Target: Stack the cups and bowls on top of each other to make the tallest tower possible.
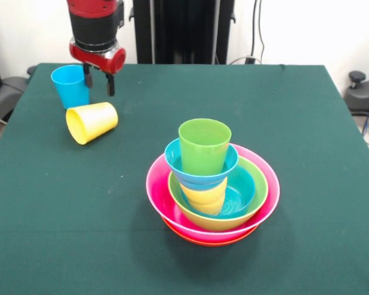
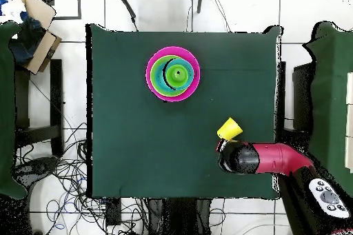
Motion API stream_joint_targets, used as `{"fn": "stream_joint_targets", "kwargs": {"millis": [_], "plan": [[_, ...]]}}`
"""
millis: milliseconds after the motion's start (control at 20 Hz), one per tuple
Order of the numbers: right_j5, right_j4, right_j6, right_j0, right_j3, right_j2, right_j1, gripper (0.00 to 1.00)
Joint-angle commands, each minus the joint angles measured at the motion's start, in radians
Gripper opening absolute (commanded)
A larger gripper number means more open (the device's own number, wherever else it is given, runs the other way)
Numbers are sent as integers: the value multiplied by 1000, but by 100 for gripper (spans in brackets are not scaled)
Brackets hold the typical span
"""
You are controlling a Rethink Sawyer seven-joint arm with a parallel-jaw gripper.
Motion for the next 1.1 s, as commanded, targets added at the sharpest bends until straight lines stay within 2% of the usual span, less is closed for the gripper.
{"fn": "stream_joint_targets", "kwargs": {"millis": [50,400,600,800,1100], "plan": [[184,56,-162,1,-60,67,-27,100],[253,110,-188,-9,-51,109,-82,100],[264,94,-173,4,-57,94,-88,100],[226,81,-179,-21,-42,104,-73,100],[200,67,-164,-22,-34,102,-62,100]]}}
